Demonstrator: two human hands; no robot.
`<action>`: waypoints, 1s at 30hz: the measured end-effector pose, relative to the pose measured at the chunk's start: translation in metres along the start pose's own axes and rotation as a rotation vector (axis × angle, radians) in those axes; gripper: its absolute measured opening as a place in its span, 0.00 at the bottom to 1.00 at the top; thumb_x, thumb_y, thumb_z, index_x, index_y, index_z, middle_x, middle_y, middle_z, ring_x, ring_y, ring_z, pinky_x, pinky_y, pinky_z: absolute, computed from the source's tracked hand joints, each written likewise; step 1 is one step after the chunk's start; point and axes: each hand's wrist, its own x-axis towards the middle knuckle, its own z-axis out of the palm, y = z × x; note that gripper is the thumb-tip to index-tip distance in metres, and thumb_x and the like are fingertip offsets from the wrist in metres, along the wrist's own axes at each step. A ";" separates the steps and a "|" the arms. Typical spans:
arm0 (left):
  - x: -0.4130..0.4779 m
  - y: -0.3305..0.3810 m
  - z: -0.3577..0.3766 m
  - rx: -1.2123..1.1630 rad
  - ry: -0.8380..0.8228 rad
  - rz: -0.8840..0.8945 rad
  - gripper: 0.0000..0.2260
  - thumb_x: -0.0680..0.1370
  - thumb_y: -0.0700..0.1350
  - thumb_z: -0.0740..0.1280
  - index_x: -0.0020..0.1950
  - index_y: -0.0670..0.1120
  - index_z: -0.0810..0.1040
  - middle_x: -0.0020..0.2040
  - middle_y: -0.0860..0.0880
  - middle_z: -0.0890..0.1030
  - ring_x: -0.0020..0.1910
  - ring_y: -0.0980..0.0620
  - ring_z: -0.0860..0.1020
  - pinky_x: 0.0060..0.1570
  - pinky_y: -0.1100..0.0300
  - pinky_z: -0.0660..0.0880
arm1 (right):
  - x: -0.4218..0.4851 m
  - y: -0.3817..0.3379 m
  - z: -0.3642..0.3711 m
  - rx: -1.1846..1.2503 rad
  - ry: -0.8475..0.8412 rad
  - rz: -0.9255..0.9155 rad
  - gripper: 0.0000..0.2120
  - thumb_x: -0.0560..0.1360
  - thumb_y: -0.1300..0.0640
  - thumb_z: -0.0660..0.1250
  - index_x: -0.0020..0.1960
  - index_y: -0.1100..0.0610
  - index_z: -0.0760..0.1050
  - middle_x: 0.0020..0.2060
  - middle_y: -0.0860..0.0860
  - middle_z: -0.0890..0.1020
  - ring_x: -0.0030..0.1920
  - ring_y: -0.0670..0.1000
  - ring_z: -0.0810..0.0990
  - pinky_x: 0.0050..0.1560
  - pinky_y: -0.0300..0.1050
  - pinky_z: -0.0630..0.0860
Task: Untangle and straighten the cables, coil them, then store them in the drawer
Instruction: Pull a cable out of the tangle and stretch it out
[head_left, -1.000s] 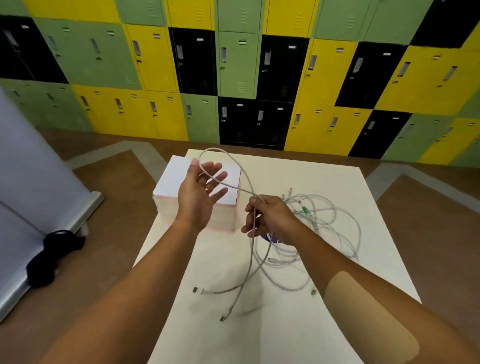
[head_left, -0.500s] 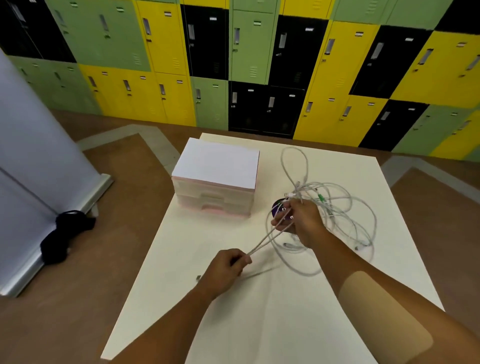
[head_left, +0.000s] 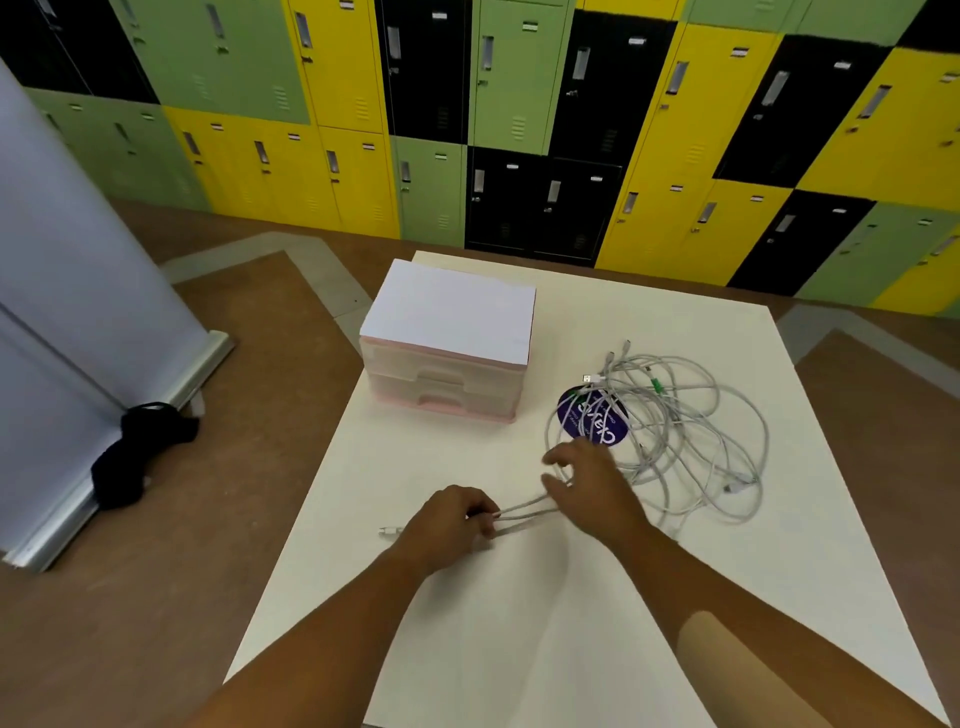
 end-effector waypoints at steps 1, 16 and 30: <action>0.000 -0.001 0.000 -0.003 0.010 0.011 0.07 0.80 0.41 0.64 0.50 0.50 0.81 0.39 0.55 0.85 0.27 0.63 0.74 0.36 0.64 0.72 | -0.002 -0.005 0.005 -0.052 -0.122 -0.052 0.11 0.75 0.50 0.70 0.57 0.50 0.79 0.51 0.47 0.78 0.57 0.50 0.72 0.57 0.49 0.74; -0.013 -0.026 -0.015 0.005 0.155 -0.068 0.10 0.74 0.43 0.71 0.54 0.54 0.81 0.42 0.56 0.82 0.43 0.60 0.79 0.44 0.67 0.73 | -0.001 -0.004 0.019 -0.060 -0.162 0.086 0.05 0.79 0.50 0.65 0.46 0.48 0.78 0.35 0.46 0.81 0.38 0.48 0.80 0.41 0.45 0.75; -0.010 -0.033 -0.020 -0.497 0.192 -0.236 0.03 0.77 0.37 0.70 0.50 0.41 0.81 0.39 0.38 0.83 0.31 0.45 0.80 0.28 0.58 0.75 | 0.006 0.004 0.012 -0.209 0.007 0.199 0.08 0.81 0.54 0.60 0.48 0.49 0.77 0.42 0.48 0.82 0.44 0.53 0.79 0.40 0.46 0.73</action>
